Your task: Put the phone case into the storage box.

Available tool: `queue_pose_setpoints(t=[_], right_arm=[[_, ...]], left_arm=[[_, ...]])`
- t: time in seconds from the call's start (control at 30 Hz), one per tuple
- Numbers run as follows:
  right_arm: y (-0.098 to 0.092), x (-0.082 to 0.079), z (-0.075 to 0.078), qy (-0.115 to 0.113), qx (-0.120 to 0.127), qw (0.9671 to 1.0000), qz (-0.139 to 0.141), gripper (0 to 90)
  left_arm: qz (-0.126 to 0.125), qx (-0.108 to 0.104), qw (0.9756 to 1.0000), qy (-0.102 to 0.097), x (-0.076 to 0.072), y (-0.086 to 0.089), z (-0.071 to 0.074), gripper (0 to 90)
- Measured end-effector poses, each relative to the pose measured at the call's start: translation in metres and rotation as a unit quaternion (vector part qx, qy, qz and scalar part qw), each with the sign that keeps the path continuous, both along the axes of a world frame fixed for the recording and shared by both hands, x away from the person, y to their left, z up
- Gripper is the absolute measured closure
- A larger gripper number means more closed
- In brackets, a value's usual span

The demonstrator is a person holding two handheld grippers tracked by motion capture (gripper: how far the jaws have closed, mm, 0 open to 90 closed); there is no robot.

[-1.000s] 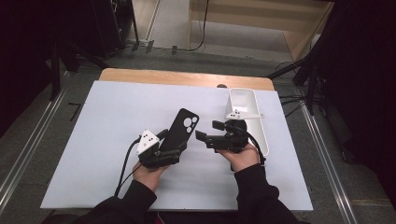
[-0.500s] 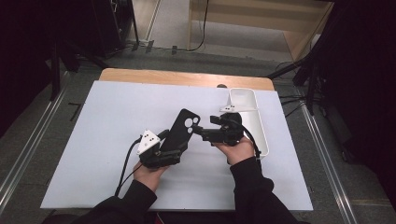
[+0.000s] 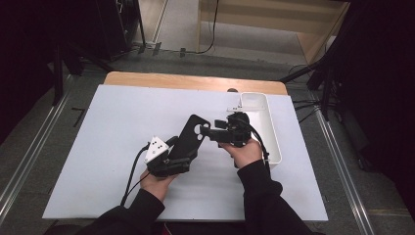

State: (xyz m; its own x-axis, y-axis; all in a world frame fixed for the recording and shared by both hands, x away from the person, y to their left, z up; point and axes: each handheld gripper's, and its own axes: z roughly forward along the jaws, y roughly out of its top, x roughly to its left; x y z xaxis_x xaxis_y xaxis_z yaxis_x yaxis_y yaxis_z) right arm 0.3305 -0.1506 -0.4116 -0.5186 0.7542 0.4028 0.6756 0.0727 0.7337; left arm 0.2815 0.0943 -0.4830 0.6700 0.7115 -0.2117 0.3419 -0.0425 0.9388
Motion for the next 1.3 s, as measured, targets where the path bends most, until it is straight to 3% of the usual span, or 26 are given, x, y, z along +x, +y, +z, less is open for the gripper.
queue_pose_setpoints(t=[0.3, 0.53, 0.77, 1.1, 1.3], right_arm=[[0.004, 0.009, -0.004, 0.035, 0.019, 0.9992, -0.005, 39.0], [0.002, 0.015, -0.005, 0.072, 0.036, 0.9966, -0.02, 56.2], [0.001, 0.018, -0.006, 0.089, 0.058, 0.9941, -0.02, 69.4], [-0.002, 0.018, -0.005, 0.113, 0.086, 0.9897, -0.02, 73.4], [-0.002, 0.018, -0.004, 0.114, 0.095, 0.9888, -0.018, 72.7]], left_arm=[[-0.001, 0.001, 1.0, 0.006, -0.001, -0.002, -0.001, 14.0], [-0.006, -0.002, 0.9999, 0.013, -0.001, -0.003, -0.002, 14.0], [0.0, 0.0, 0.9999, 0.013, -0.002, -0.004, -0.002, 14.0], [0.002, 0.013, 0.9999, -0.002, -0.004, -0.007, -0.003, 13.9], [0.003, 0.016, 0.9998, -0.008, -0.004, -0.006, -0.001, 13.9]])
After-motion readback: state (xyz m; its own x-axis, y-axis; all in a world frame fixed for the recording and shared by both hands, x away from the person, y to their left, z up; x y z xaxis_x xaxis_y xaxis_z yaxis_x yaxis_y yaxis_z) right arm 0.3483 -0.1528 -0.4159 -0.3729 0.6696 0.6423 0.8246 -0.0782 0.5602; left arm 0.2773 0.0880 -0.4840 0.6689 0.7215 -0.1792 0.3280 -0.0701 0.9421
